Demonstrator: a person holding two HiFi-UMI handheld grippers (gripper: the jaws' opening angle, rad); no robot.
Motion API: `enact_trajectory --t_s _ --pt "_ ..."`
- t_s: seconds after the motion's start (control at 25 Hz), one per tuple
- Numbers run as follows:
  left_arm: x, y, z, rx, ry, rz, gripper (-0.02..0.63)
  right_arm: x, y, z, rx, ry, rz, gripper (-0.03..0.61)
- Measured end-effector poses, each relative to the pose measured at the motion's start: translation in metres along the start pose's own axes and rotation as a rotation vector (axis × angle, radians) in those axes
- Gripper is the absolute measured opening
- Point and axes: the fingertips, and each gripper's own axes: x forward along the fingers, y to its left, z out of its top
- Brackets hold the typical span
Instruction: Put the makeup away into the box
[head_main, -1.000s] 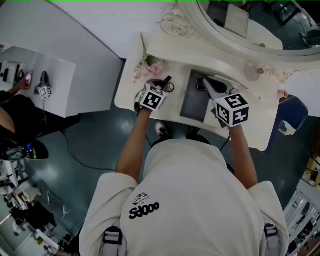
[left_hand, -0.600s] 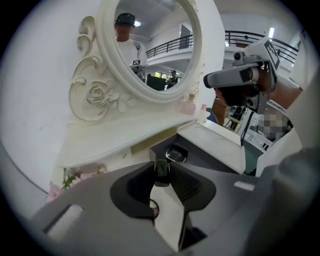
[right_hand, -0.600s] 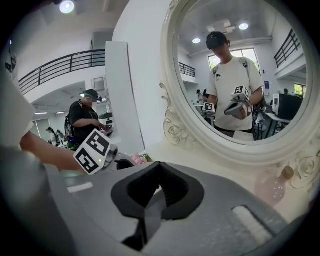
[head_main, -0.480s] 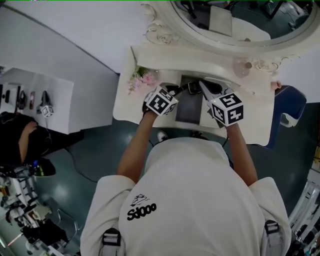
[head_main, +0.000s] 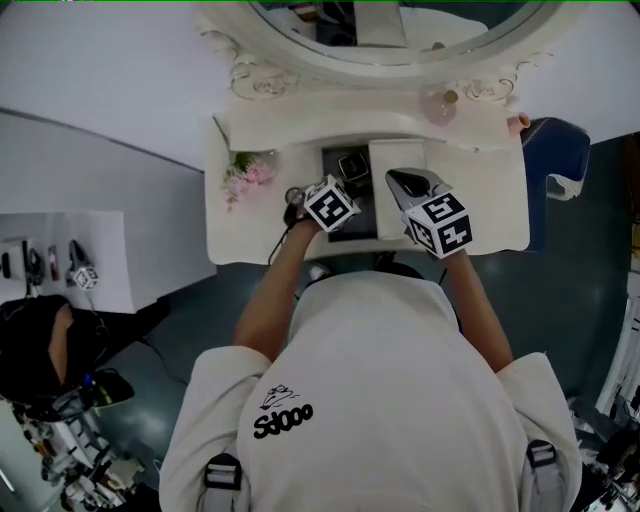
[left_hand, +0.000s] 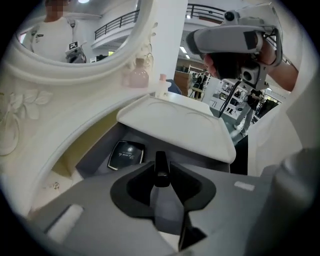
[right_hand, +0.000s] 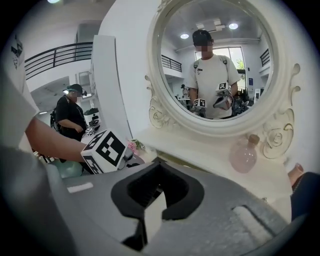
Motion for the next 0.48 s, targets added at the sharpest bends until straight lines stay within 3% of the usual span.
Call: enact_trajectory --t_s 0.2,0.48 --pt "0.004 0.012 0.015 0.094 0.030 0.059 0.117 -0.013 -0.010 -0.016 0.037 0.013 -0.039 0.002" --pt "0.024 0.011 0.002 0.160 0.199 0.045 0.118 -0.022 -0.018 -0.021 0.063 0.010 -0.059 0.002"
